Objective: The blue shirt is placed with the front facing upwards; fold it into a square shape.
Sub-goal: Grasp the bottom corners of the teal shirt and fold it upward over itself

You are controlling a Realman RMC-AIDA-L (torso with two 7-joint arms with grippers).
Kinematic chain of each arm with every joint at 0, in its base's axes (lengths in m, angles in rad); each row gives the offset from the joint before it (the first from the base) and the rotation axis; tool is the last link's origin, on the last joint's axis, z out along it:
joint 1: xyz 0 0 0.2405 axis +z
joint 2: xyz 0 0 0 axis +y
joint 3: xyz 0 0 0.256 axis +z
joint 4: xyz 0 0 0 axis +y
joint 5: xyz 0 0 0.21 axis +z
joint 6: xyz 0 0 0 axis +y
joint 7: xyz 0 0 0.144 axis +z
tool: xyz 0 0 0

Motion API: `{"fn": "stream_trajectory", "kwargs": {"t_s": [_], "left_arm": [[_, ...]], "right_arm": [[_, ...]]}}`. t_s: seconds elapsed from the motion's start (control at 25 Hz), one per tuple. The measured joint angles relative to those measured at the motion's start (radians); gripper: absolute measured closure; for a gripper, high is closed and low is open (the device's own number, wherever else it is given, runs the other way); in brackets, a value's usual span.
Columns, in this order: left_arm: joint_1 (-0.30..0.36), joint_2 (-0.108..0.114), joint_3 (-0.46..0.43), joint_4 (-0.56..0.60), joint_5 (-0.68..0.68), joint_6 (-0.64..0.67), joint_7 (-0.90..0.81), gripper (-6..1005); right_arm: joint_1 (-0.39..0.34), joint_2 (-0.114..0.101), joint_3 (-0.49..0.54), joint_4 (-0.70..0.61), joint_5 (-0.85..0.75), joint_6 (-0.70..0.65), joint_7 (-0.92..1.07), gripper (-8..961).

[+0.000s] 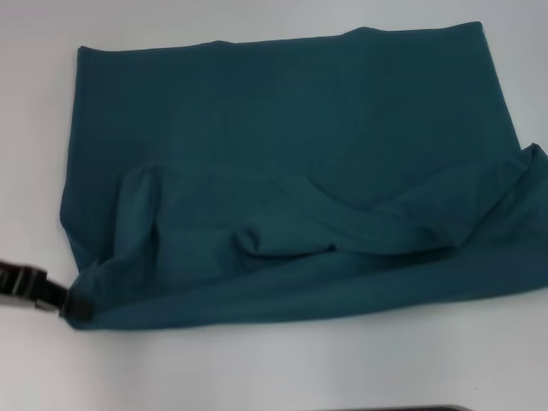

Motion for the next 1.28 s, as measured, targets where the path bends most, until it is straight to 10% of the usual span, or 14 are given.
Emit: {"fn": "stream_trajectory", "kwargs": {"t_s": [0.4, 0.96, 1.28], "left_arm": [[-0.108, 0.008, -0.172, 0.013, -0.008, -0.105, -0.043, 981], [-0.227, 0.000, -0.165, 0.050, -0.001, -0.398, -0.174, 980], [-0.301, -0.005, -0.005, 0.144, 0.005, -0.642, -0.260, 981]], "right_arm": [[0.051, -0.011, 0.096, -0.008, 0.124, 0.114, -0.026, 923], [0.091, -0.016, 0.192, -0.013, 0.163, 0.369, 0.000, 924], [0.122, 0.044, 0.125, -0.006, 0.178, 0.568, 0.001, 923]]}}
